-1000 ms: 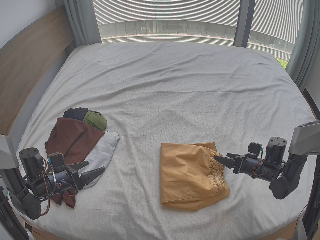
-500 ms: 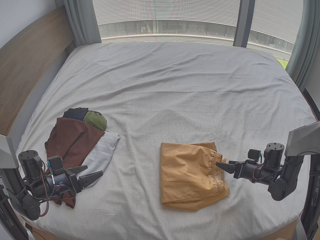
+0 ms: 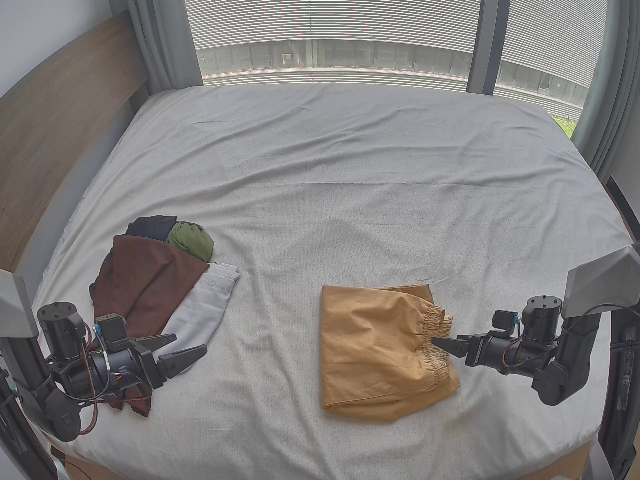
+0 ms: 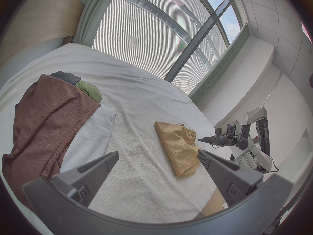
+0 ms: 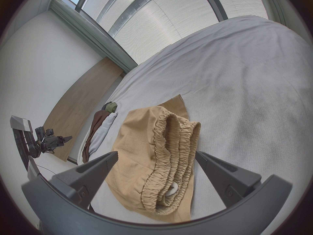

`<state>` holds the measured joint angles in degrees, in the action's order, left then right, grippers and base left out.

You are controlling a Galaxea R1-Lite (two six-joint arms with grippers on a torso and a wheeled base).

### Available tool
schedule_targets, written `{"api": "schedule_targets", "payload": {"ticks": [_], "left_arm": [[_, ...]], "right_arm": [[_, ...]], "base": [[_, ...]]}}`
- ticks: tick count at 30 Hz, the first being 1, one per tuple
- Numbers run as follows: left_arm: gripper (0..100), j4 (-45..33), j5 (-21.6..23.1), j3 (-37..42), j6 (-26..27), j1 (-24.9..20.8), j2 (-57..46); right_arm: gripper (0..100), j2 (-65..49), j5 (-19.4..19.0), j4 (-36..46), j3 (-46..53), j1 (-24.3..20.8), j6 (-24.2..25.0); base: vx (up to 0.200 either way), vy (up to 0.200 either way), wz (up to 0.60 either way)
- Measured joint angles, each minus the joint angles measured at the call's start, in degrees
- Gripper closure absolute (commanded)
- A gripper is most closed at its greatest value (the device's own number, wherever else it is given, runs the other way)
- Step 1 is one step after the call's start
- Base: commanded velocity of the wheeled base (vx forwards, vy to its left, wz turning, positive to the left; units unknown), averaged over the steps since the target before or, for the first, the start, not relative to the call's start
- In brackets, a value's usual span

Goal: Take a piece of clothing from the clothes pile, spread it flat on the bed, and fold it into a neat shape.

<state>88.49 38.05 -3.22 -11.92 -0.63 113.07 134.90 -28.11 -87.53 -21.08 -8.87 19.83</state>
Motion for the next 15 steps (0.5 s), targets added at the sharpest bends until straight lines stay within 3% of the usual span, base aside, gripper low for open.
{"api": "schedule_targets", "payload": {"ticks": [15], "left_arm": [[0,0.0,0.3,0.7,0.0,0.0,0.2]], "right_arm": [[0,4.7,0.0,0.4,-0.3,0.3,0.0]], "base": [[0.0,0.0,0.0]]}}
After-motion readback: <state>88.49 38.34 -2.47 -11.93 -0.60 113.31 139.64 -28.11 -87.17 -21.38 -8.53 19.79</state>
